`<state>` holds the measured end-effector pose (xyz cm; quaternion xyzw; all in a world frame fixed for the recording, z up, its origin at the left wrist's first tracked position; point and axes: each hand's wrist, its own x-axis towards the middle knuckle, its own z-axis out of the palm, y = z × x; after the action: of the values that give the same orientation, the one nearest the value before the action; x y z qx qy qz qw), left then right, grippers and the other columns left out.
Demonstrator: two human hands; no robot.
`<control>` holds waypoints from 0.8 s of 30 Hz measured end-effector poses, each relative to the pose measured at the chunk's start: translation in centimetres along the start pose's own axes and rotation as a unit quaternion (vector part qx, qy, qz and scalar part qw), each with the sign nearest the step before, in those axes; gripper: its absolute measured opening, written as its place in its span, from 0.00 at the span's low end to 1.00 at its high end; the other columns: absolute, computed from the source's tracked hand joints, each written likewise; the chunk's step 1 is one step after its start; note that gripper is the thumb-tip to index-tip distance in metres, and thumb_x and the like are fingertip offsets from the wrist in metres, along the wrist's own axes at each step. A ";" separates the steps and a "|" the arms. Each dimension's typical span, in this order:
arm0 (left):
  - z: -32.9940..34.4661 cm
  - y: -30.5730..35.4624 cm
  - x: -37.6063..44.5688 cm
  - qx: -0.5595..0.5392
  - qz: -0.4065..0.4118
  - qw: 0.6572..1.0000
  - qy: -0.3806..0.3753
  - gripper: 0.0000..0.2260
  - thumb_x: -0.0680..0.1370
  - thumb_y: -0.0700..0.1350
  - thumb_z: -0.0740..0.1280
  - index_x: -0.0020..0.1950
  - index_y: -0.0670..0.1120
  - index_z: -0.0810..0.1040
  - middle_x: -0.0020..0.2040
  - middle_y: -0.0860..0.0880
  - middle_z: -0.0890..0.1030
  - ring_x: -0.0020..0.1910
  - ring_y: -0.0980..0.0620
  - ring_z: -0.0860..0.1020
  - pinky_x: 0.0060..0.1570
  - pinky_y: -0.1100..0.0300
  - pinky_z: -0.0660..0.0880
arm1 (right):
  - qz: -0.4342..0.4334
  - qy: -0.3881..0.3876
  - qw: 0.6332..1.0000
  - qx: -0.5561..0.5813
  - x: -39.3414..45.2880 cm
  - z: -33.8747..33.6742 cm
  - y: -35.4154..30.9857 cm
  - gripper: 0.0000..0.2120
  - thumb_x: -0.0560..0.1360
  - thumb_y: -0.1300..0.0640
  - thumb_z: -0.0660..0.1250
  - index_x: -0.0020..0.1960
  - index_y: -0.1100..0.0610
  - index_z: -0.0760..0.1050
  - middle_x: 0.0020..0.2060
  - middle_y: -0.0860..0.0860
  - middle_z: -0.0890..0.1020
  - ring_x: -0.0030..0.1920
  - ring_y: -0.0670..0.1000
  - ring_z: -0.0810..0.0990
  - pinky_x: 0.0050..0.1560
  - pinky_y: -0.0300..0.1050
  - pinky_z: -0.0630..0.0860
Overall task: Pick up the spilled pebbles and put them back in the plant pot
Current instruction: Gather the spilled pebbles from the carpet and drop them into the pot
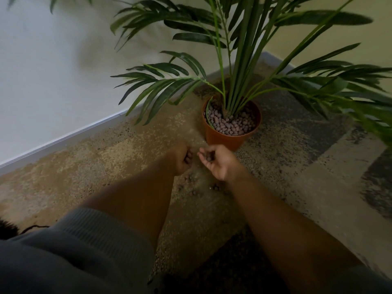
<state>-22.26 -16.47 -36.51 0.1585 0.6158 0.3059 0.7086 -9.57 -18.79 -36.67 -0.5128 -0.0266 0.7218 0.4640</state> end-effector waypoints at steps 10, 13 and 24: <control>6.5 6.0 -2.3 -0.141 0.075 0.982 -0.098 0.18 0.84 0.45 0.49 0.66 0.39 0.72 0.56 0.42 0.77 0.48 0.55 0.77 0.50 0.61 0.76 | -0.135 0.024 0.975 0.174 -3.1 2.3 -6.8 0.13 0.79 0.65 0.51 0.54 0.66 0.73 0.42 0.57 0.73 0.40 0.52 0.72 0.65 0.53 0.75; 7.6 6.5 -3.0 -0.122 0.064 0.979 -0.151 0.16 0.84 0.45 0.50 0.53 0.37 0.74 0.49 0.40 0.75 0.42 0.50 0.75 0.61 0.56 0.73 | -0.147 0.037 0.969 0.198 -3.7 2.0 -7.8 0.21 0.78 0.67 0.48 0.66 0.67 0.71 0.58 0.61 0.76 0.58 0.59 0.77 0.68 0.55 0.71; 5.7 6.0 -4.1 -0.154 0.079 0.976 -0.132 0.21 0.85 0.44 0.48 0.76 0.36 0.58 0.74 0.38 0.65 0.74 0.43 0.65 0.72 0.52 0.64 | -0.144 0.063 0.973 0.167 -3.5 2.1 -6.8 0.21 0.78 0.68 0.49 0.68 0.67 0.70 0.63 0.62 0.76 0.62 0.59 0.76 0.67 0.53 0.73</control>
<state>-18.43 -13.65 -28.61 0.1348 0.4482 0.4282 0.7730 -6.67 -16.48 -29.65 -0.4634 0.0499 0.6078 0.6429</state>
